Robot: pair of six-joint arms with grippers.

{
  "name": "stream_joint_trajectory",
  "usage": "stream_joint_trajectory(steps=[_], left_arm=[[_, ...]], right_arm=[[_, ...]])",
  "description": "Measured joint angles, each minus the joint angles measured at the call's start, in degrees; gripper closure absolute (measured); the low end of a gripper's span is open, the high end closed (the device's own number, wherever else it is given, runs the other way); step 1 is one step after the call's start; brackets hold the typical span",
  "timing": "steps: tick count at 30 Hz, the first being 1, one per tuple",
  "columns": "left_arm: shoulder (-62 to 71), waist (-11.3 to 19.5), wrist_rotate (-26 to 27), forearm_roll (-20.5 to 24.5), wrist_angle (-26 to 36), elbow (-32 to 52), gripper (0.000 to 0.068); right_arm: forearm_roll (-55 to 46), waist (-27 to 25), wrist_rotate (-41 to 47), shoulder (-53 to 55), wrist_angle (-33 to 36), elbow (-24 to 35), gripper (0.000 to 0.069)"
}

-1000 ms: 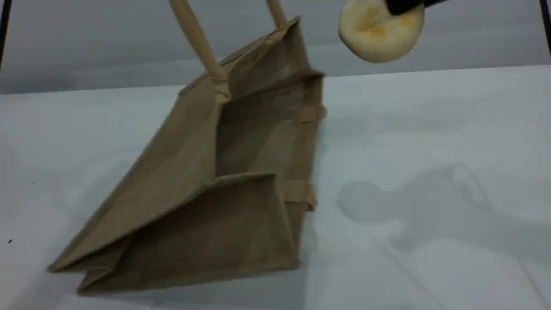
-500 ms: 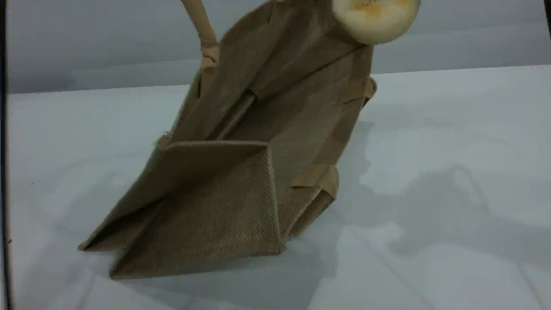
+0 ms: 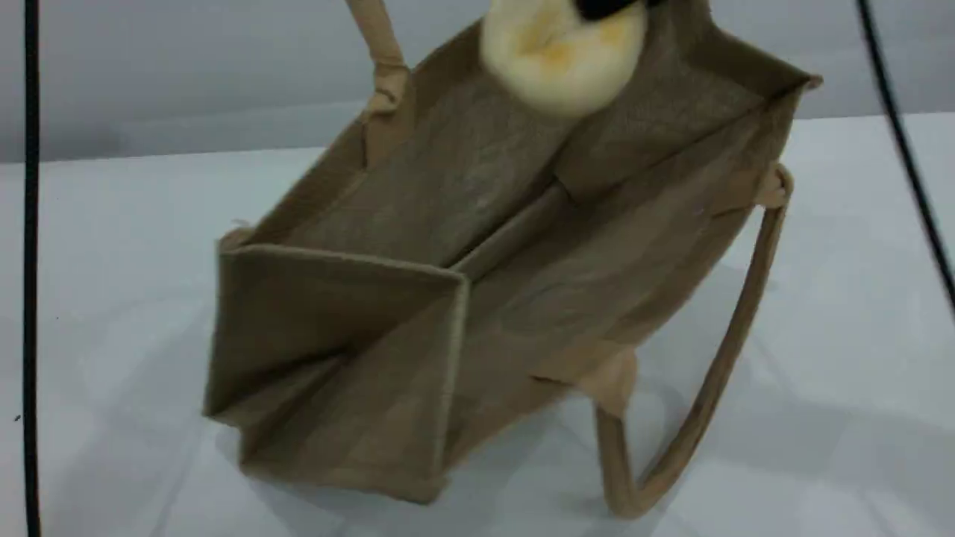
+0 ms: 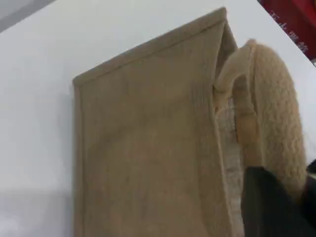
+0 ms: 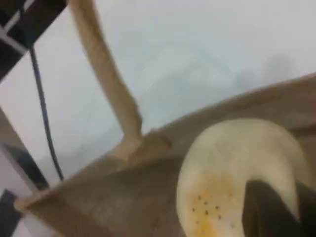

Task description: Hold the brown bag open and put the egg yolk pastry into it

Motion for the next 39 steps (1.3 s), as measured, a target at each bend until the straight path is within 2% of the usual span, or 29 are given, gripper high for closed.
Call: stream_joint_trajectory(steps=[5, 9, 20, 23, 27, 34, 36, 39], left_arm=[[0.0, 0.0, -0.07, 0.0, 0.0, 0.0, 0.0598], [0.0, 0.0, -0.07, 0.0, 0.0, 0.0, 0.0598], [0.0, 0.0, -0.07, 0.0, -0.06, 0.0, 0.0598], [0.0, 0.0, -0.71, 0.0, -0.06, 0.0, 0.0598], [0.0, 0.0, -0.75, 0.0, -0.06, 0.0, 0.0598], [0.0, 0.04, -0.75, 0.0, -0.06, 0.0, 0.0598], [0.0, 0.12, -0.75, 0.0, -0.06, 0.0, 0.0598], [0.0, 0.19, -0.32, 0.0, -0.06, 0.0, 0.0598]], right_arm=[[-0.57, 1.87, -0.23, 2.24, -4.72, 2.82, 0.0664], [4.51, 1.95, -1.5, 4.57, -7.76, 2.87, 0.0664], [19.79, 6.96, -16.76, 13.45, -14.33, 2.56, 0.0663], [23.74, 7.11, -20.96, 14.91, -15.77, 2.56, 0.0645], [27.62, 7.11, -25.77, 14.92, -15.85, 2.56, 0.0556], [26.93, 6.92, -26.94, 14.15, -14.03, 2.56, 0.0295], [26.02, 6.92, -25.6, 13.08, -12.21, 2.56, 0.0253], [22.75, 6.92, -22.96, 9.9, -10.6, 2.56, 0.0236]])
